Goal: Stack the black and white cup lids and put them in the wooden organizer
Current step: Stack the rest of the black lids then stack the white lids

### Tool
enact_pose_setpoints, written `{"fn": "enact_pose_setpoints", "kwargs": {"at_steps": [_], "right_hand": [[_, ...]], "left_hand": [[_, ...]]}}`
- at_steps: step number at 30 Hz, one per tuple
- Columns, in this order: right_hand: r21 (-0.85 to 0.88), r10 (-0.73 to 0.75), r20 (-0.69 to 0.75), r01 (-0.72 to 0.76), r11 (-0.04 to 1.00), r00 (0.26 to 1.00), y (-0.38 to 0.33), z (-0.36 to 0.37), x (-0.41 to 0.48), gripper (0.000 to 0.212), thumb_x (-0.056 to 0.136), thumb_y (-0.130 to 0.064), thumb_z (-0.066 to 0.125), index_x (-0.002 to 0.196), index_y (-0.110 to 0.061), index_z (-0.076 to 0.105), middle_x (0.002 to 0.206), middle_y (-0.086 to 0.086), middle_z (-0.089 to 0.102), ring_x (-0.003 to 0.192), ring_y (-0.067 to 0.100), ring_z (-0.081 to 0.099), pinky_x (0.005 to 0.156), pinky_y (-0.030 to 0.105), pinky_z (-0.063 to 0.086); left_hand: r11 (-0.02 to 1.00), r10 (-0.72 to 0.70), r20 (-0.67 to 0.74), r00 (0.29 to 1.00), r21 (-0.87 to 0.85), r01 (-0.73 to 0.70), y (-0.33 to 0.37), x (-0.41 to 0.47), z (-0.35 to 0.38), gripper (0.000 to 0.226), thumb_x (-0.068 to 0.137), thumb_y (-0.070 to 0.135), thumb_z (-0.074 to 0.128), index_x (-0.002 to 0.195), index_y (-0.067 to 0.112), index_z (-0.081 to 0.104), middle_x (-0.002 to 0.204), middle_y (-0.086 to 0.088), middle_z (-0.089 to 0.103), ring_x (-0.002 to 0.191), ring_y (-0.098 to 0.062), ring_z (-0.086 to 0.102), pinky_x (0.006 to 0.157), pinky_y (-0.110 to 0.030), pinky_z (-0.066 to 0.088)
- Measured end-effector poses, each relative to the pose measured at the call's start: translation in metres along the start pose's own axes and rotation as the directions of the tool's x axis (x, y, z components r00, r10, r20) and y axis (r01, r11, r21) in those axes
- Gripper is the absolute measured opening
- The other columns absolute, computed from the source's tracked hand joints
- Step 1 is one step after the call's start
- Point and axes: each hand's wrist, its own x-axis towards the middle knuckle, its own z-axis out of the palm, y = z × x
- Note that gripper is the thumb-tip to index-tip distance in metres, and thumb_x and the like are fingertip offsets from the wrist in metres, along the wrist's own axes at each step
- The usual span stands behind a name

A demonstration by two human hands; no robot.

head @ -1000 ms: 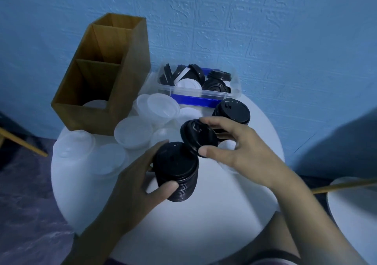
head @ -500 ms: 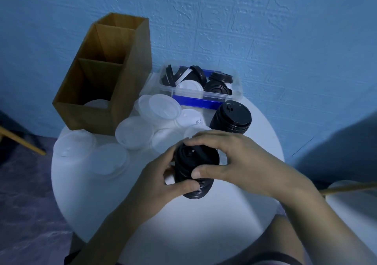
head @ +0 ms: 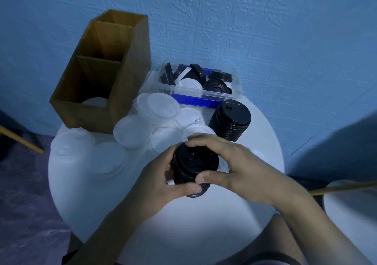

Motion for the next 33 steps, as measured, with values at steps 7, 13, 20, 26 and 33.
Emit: {"fn": "enact_pose_setpoints", "kwargs": {"at_steps": [7,13,20,26,33], "right_hand": [[0.121,0.05,-0.085,-0.04,0.992,0.995,0.001,0.019,-0.007,0.052,0.089,-0.035,0.075,0.133,-0.044,0.047,0.14,-0.031,0.048,0.133,0.004,0.047,0.109,0.034,0.043],[0.281,0.155,-0.207,-0.094,0.955,0.966,0.007,0.032,-0.006,0.074,0.075,-0.055,0.077,0.142,-0.041,0.049,0.134,-0.023,0.061,0.129,0.003,0.054,0.11,0.037,0.044],[0.448,0.187,-0.261,-0.053,0.893,0.947,0.007,0.042,-0.002,0.063,0.079,-0.03,0.086,0.133,-0.046,0.055,0.124,-0.023,0.068,0.123,0.002,0.059,0.11,0.028,0.044],[0.504,0.154,-0.321,0.031,0.863,0.934,0.003,0.049,-0.006,0.054,0.077,-0.031,0.078,0.111,-0.07,0.059,0.112,-0.026,0.071,0.112,-0.004,0.063,0.094,0.009,0.043],[0.492,0.128,-0.322,0.05,0.869,0.938,0.008,0.051,-0.008,0.056,0.081,-0.032,0.077,0.118,-0.069,0.057,0.117,-0.025,0.07,0.117,0.0,0.063,0.097,0.012,0.044]], "left_hand": [[1.0,0.022,-0.024,0.999,0.005,-0.022,0.003,-0.001,0.0,0.072,0.069,0.033,0.088,0.133,0.04,0.056,0.126,0.003,0.069,0.118,-0.021,0.066,0.098,-0.047,0.055],[0.999,0.026,0.013,1.0,0.041,-0.027,0.006,-0.001,-0.012,0.07,0.068,0.033,0.085,0.131,0.046,0.057,0.127,0.011,0.069,0.119,-0.013,0.066,0.099,-0.039,0.055],[0.998,0.03,-0.018,0.999,-0.063,-0.031,0.003,-0.004,-0.016,0.088,0.071,0.055,0.079,0.148,0.054,0.036,0.14,0.024,0.058,0.132,-0.003,0.054,0.103,-0.023,0.048],[0.994,0.069,-0.051,0.996,-0.076,-0.072,0.005,-0.007,-0.011,0.074,0.086,0.072,0.057,0.15,0.038,0.04,0.142,0.022,0.058,0.135,0.0,0.05,0.104,-0.015,0.043],[0.997,0.08,-0.052,0.995,-0.011,-0.08,0.001,-0.005,-0.009,0.049,0.092,0.06,0.055,0.14,0.06,0.042,0.141,0.02,0.057,0.135,-0.006,0.052,0.108,-0.036,0.041]]}}
